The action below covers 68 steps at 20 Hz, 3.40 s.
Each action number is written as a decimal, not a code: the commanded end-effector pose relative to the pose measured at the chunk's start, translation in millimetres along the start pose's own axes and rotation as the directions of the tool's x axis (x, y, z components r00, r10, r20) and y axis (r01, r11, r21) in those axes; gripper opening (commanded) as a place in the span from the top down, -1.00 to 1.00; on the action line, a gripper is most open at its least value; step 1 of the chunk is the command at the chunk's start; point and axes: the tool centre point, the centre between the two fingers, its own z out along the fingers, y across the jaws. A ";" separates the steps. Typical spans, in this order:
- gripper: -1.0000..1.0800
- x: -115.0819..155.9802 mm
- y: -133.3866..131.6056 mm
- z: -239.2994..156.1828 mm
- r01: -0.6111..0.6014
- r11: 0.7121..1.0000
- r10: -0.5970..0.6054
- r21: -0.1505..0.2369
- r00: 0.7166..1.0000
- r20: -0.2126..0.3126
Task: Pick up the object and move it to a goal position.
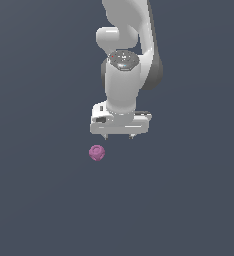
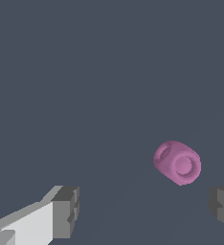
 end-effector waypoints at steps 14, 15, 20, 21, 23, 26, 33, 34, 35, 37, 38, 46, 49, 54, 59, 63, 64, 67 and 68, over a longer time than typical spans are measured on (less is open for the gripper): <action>-0.92 -3.7 29.1 31.9 -0.185 0.983 0.185 0.012 0.983 0.017; -0.92 -4.5 33.9 37.1 -0.214 0.977 0.214 0.013 0.977 0.019; -0.92 -11.1 62.2 66.8 -0.382 0.924 0.381 0.014 0.924 0.035; -0.92 -12.6 67.4 72.1 -0.411 0.912 0.410 0.013 0.911 0.037; -0.92 -15.5 76.8 81.5 -0.462 0.887 0.461 0.011 0.886 0.041; -0.92 -19.4 87.9 92.6 -0.521 0.854 0.520 0.008 0.853 0.046; -0.92 -24.1 100.3 104.7 -0.583 0.813 0.582 0.003 0.812 0.050; -0.92 -24.1 100.5 104.9 -0.584 0.812 0.583 0.003 0.811 0.050; -0.92 -24.1 99.8 104.2 -0.578 0.816 0.578 0.002 0.815 0.050; -0.92 -24.1 99.7 105.7 -0.578 0.816 0.578 0.002 0.815 0.050; -0.92 -24.3 99.8 107.7 -0.579 0.815 0.578 0.002 0.814 0.050; -0.92 -27.0 99.1 144.2 -0.583 0.812 0.582 0.002 0.811 0.050; -0.92 -27.0 98.9 152.8 -0.584 0.812 0.583 0.002 0.811 0.050; 1.00 -26.3 98.9 155.0 -0.584 0.812 0.583 0.002 0.811 0.050; 1.00 -26.3 98.9 155.0 -0.584 0.812 0.583 0.002 0.811 0.050; 1.00 -25.8 98.8 154.2 -0.584 0.812 0.583 0.003 0.811 0.049; 1.00 -25.7 99.1 154.1 -0.584 0.812 0.583 0.003 0.811 0.049; 1.00 -23.9 103.3 152.8 -0.584 0.812 0.583 0.003 0.811 0.049; 1.00 -22.9 105.8 152.0 -0.584 0.812 0.583 0.003 0.811 0.049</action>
